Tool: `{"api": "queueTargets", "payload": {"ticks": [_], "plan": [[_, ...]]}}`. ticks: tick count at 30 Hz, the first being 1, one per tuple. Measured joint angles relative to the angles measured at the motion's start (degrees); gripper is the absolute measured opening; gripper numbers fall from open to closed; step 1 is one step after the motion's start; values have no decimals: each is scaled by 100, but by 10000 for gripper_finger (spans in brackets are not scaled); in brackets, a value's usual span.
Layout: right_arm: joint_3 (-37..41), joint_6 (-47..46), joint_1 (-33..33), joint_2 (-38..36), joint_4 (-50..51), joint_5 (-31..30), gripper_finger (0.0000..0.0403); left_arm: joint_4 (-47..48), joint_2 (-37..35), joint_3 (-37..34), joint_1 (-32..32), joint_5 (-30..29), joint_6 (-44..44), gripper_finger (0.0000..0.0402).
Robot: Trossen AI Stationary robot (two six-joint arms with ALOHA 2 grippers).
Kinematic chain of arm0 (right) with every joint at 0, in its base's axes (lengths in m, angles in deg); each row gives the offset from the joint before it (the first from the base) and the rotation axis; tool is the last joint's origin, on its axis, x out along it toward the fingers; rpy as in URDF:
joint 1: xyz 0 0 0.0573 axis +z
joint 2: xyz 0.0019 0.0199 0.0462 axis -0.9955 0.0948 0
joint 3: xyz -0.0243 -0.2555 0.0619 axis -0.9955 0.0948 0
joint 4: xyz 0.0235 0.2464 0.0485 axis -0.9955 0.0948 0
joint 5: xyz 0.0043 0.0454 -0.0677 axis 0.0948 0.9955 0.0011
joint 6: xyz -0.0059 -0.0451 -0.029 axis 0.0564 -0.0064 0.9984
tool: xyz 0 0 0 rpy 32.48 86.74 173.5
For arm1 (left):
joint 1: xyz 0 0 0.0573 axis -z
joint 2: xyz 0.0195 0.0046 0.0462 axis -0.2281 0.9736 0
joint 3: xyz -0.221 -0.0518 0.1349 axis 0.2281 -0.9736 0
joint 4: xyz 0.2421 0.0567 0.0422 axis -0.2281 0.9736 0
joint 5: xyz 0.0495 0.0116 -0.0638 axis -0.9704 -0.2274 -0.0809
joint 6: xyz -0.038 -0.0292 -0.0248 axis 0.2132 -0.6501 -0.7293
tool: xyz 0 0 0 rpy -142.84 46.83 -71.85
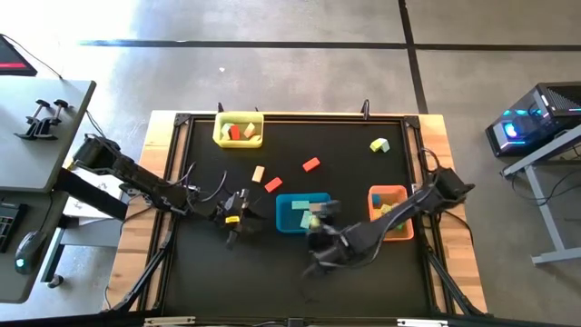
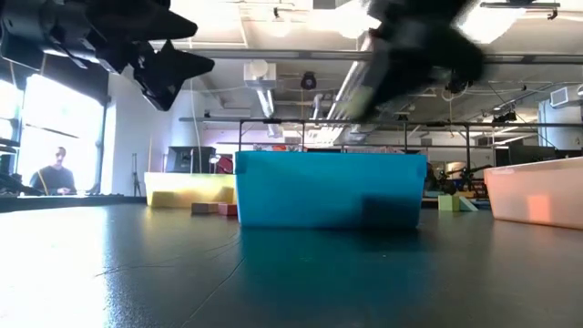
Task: Sort blocks by size
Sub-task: Put the light green square block into the orange bin
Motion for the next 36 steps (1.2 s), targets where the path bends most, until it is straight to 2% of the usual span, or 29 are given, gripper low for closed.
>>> {"api": "queueTargets", "payload": {"ticks": [4, 7, 9, 13, 17, 23, 28, 36], "plan": [[10, -2742, 477, -339, 2611, 315, 129, 44, 0, 0, -2, -3, 37, 190], [61, -4697, 784, -566, 3986, 1336, 129, 23, 0, 0, -2, -3, 103, 190], [303, -5462, 988, -785, 4132, 1866, 129, 17, 0, 0, -2, -3, 148, 190], [1230, -6262, 1306, -1519, 3619, 2421, 129, 19, 0, 0, -2, -5, 182, 190], [2030, -7222, 1430, -2151, 3562, 2558, 129, 18, 0, -2, -3, -5, 234, 190], [2955, -7503, 1205, -2862, 2829, 2900, 129, 17, 0, -2, -4, -7, 236, 191], [3529, -7444, 913, -3091, 2371, 3268, 130, 15, 0, -4, -4, -8, 231, 191], [3994, -7422, 683, -3091, 1890, 3463, 194, 4, 0, -4, -4, -9, 228, 191]]}}
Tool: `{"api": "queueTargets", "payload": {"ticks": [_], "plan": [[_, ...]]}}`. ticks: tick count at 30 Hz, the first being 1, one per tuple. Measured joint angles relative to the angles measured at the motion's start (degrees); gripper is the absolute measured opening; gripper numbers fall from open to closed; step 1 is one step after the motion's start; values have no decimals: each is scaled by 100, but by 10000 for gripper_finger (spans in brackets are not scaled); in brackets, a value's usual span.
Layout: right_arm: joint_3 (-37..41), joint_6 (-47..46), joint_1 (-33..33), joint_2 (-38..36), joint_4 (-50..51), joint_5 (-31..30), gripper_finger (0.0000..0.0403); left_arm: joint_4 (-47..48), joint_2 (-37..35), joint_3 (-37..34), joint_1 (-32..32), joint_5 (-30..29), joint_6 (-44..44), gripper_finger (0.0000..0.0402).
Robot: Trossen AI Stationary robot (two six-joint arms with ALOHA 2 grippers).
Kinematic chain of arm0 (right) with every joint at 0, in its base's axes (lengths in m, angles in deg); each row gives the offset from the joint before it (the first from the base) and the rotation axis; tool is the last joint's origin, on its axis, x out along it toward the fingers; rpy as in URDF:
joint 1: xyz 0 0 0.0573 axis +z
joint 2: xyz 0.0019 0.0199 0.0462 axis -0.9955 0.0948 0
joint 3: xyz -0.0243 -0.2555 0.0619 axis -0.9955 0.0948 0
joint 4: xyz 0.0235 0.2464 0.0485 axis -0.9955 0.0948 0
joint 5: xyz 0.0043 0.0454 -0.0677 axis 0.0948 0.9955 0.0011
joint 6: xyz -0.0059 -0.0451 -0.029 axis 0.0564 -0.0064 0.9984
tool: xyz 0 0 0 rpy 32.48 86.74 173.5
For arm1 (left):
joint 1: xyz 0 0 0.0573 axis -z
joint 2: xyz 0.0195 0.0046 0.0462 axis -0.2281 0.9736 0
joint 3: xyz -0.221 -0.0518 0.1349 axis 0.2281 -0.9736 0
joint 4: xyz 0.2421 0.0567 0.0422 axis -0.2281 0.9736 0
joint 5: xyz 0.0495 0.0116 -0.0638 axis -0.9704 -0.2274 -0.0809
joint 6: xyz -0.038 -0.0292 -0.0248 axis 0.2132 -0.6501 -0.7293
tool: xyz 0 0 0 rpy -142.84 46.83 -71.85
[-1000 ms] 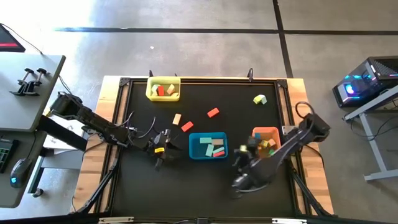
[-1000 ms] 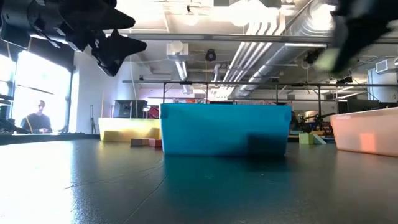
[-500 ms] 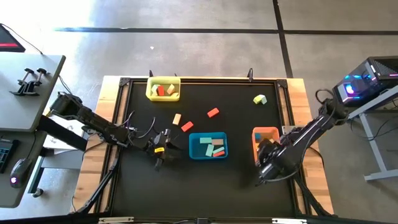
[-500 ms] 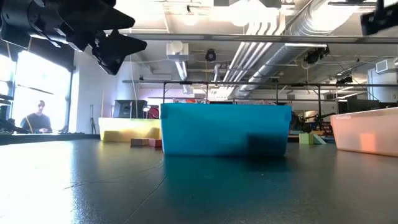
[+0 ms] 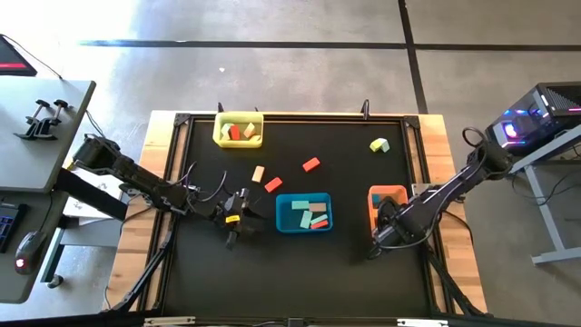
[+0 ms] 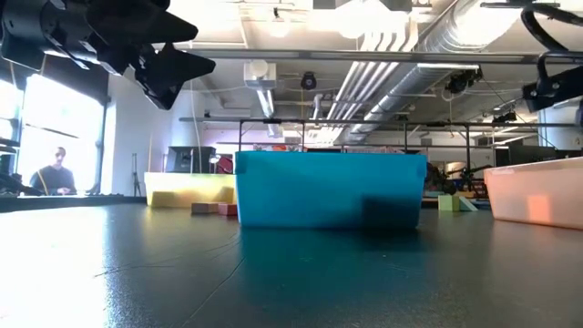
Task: Sort blocks by size
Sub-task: Put the light green square block into the orange bin, then adjust the orange bin
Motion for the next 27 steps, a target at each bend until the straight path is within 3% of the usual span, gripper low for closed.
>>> {"api": "queueTargets", "payload": {"ticks": [19, 23, 27], "plan": [[31, 39, -7, 0, -676, -192, 205, -45, 0, 0, 0, -4, -5, 191], [25, 65, -45, 0, -977, -886, 205, -155, 0, -2, 0, -5, 105, 191], [-149, 481, -15, 2, -1221, -2208, 205, -345, 2, -2, 0, -23, 319, 191]]}}
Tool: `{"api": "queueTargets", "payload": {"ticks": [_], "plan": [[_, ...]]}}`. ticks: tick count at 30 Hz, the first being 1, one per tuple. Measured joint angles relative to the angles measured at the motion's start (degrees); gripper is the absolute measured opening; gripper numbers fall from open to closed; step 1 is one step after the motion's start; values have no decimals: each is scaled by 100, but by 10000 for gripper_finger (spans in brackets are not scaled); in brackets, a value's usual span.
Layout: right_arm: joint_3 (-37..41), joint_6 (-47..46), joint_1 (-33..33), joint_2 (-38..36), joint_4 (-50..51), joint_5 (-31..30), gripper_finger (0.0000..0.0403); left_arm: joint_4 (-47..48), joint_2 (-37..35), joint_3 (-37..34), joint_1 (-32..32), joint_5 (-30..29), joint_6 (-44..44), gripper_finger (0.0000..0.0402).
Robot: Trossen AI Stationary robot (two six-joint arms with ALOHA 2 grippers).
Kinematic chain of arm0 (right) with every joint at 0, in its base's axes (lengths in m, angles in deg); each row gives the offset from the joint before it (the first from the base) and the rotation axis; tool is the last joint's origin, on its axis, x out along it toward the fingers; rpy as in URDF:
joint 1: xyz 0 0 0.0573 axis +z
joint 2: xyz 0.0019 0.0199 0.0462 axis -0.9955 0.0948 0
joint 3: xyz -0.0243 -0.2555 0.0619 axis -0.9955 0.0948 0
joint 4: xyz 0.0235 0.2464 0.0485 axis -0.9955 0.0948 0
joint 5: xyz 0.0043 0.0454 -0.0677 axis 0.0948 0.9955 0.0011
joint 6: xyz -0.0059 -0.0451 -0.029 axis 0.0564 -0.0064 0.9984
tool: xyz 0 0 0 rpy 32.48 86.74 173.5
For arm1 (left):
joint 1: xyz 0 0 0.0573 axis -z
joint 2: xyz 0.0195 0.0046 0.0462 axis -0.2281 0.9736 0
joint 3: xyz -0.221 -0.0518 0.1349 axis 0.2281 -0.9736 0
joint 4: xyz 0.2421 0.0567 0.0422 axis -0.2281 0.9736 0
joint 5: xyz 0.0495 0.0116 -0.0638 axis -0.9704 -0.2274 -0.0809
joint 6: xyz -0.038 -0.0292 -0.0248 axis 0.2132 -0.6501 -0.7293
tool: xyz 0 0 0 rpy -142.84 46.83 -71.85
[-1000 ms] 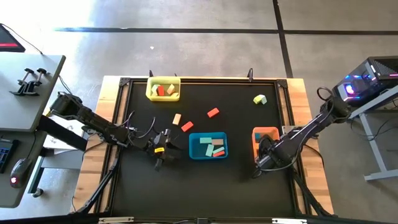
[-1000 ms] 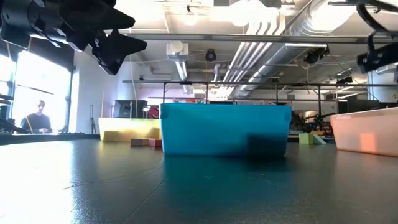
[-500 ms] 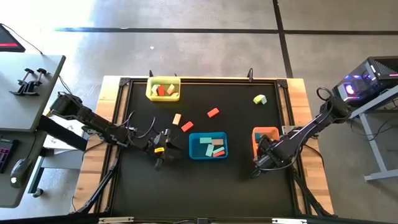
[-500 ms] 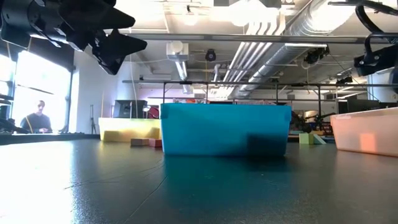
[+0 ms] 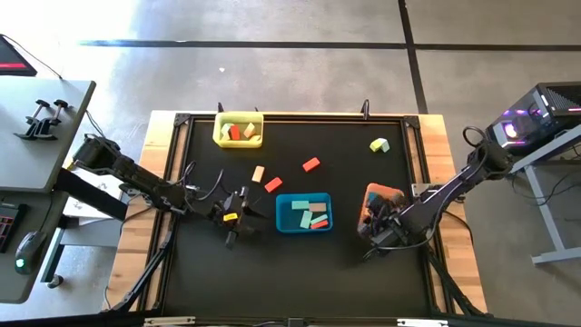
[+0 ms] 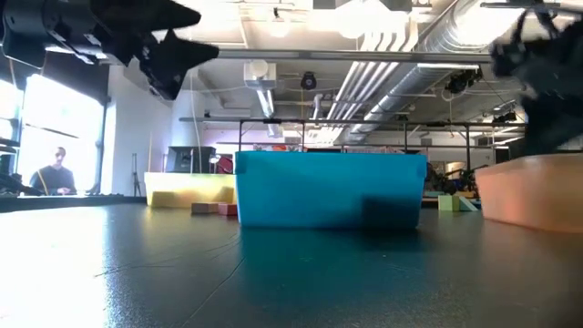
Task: Sort blocks by size
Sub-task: Adjust the orange bin
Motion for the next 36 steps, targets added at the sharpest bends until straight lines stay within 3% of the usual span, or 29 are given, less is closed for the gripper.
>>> {"api": "queueTargets", "payload": {"ticks": [4, 8, 12, 15, 17, 22, 27, 36], "plan": [[-336, 636, -67, 0, -17, -1173, 206, -198, -2, 0, 0, -83, 225, 191], [-789, 1019, -267, 0, 62, -1433, 206, -244, -2, 0, -41, -380, 237, 191], [-1038, 1944, -479, -2, -713, -640, 206, -243, -1, 0, -139, -447, 236, 191], [-855, 2890, -662, 39, -1779, 255, 206, -240, 0, 0, -190, -446, 236, 191], [-693, 3025, -854, 181, -1946, 478, 206, -236, -2, 0, -208, -445, 236, 191], [-637, 2599, -1555, 581, -1383, 638, 206, -234, -2, 0, -205, -445, 232, 191], [-654, 2561, -2138, 758, -1136, 1651, 206, -216, -2, 0, -205, -445, 228, 191], [-641, 1975, -1868, 558, 371, 2294, 206, -125, -2, 0, -203, -443, 76, 191]]}}
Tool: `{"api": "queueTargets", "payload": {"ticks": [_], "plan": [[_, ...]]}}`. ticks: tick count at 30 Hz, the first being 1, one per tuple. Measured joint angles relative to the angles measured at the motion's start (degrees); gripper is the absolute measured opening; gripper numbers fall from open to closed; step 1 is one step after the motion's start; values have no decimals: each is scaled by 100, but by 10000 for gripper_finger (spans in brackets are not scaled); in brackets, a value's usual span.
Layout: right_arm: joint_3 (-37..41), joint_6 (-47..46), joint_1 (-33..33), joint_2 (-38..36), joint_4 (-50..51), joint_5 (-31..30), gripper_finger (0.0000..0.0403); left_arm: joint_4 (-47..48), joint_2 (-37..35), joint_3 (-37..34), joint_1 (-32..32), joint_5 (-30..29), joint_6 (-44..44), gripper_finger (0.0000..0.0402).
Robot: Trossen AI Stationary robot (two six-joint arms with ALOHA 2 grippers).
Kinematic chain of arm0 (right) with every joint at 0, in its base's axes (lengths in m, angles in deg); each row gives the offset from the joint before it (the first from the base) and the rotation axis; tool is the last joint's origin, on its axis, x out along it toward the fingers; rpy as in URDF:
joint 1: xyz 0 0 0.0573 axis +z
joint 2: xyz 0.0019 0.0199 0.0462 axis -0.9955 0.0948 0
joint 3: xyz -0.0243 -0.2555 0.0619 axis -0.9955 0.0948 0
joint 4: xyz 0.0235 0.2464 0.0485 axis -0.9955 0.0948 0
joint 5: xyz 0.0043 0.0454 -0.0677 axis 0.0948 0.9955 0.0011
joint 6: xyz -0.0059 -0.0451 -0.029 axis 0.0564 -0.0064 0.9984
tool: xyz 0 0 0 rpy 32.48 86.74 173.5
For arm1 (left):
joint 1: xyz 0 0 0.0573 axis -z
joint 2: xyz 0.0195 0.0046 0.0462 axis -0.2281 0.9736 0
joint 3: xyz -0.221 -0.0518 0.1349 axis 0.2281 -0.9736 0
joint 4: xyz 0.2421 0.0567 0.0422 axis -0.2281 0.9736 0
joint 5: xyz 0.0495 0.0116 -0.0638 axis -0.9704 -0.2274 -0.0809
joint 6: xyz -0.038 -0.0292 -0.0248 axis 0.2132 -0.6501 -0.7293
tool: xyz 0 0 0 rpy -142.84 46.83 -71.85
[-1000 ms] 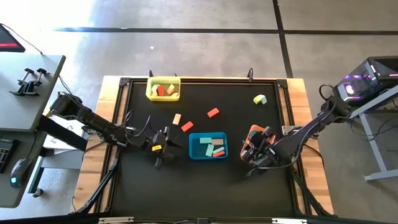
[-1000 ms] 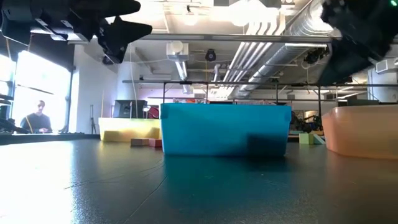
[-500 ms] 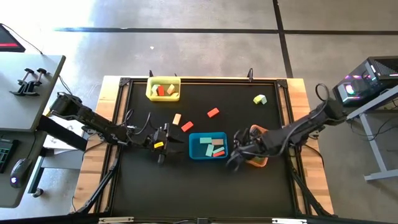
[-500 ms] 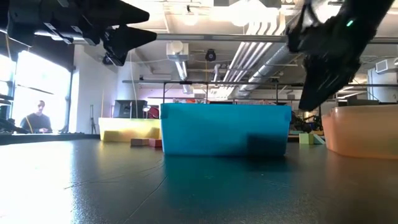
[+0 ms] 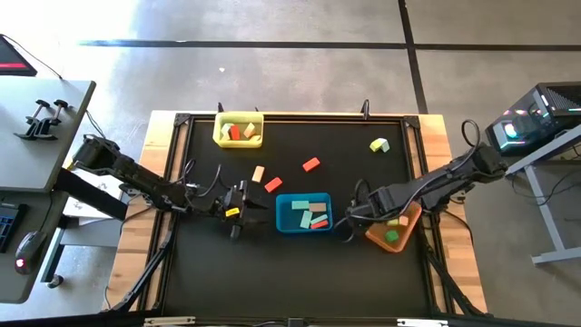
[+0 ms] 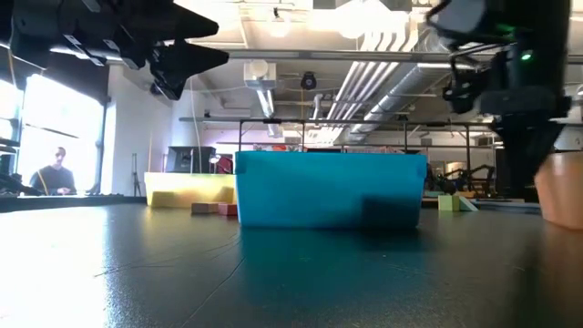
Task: Sort blocks by size
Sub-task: Adjust the orange bin
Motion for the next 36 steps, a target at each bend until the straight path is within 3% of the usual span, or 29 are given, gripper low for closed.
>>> {"api": "queueTargets", "payload": {"ticks": [14, 21, 24, 29, 32, 36], "plan": [[-20, 76, 1496, -88, 287, 684, 206, 59, 2, 0, 7, -2, -13, 191], [-811, -554, 2047, -81, 363, -141, 206, 59, 2, 0, 7, -2, -13, 191], [-1187, -1312, 2365, -83, 450, -48, 206, 61, 2, 0, 7, -1, -29, 191], [-1514, -3096, 3104, -81, 55, 750, 206, 104, 2, 0, 22, 0, -121, 191], [-1500, -4365, 3558, 22, 18, 1243, 206, 138, 2, 0, 58, -2, -116, 191], [-1155, -5056, 3979, 233, -43, 1730, 206, 157, 2, 0, 85, -2, -114, 191]]}}
